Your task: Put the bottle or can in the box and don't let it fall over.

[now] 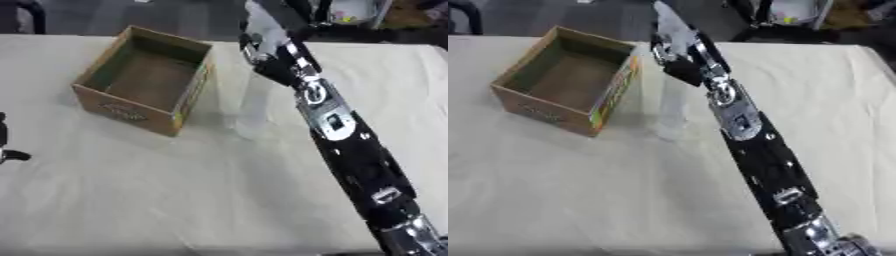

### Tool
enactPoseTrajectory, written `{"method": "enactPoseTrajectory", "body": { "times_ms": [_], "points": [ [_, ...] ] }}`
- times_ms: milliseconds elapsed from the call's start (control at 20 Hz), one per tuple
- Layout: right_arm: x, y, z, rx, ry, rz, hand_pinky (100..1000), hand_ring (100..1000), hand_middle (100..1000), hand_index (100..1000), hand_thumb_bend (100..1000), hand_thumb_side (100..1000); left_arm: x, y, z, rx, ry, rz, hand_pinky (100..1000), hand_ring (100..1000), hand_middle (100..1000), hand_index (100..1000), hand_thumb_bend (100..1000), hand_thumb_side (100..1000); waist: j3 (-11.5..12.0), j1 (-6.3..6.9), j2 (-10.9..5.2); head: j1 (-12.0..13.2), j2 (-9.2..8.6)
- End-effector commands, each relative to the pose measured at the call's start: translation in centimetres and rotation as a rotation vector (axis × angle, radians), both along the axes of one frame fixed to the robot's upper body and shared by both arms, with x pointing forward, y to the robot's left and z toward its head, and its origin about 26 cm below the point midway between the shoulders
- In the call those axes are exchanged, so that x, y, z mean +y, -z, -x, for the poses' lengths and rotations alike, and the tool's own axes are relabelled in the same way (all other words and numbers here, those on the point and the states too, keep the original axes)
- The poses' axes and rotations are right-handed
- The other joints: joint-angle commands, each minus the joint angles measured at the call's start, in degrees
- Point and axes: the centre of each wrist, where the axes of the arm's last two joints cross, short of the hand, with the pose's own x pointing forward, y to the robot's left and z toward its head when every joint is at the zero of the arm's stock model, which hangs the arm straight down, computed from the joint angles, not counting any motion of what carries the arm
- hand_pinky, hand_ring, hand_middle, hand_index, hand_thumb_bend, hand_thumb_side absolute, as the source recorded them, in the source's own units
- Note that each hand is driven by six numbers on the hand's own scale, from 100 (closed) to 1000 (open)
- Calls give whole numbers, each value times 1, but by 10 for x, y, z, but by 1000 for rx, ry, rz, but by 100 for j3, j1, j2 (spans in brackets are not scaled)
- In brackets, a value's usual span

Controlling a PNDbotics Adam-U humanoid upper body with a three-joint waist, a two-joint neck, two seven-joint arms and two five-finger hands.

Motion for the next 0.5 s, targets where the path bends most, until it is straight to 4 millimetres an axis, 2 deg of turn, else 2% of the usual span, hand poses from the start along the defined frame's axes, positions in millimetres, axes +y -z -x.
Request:
{"method": "enactPoseTrajectory", "body": {
  "times_ms": [50, 250, 350, 500],
  "points": [
    [-5, -23, 0, -63, 14, -18, 652, 877, 671, 690, 100, 476, 1, -8, -1, -26, 6, -10, 517, 1000, 902, 813, 426, 721, -14, 29, -52, 12, -11],
    [-7, -28, 1, -71, 14, -39, 617, 823, 591, 619, 100, 431, 1, -7, 0, -25, 6, -10, 517, 1000, 902, 813, 425, 722, -25, 28, -59, 15, -8],
    [-8, -31, 2, -71, 10, -47, 611, 809, 575, 607, 100, 398, 1, -7, 0, -25, 5, -9, 517, 1000, 902, 813, 425, 722, -27, 29, -63, 18, -5],
    [-8, -34, 3, -75, 1, -50, 609, 800, 564, 600, 100, 403, 1, -7, 0, -24, 4, -9, 517, 1000, 902, 813, 426, 722, -30, 27, -68, 17, -2]
  ]
}}
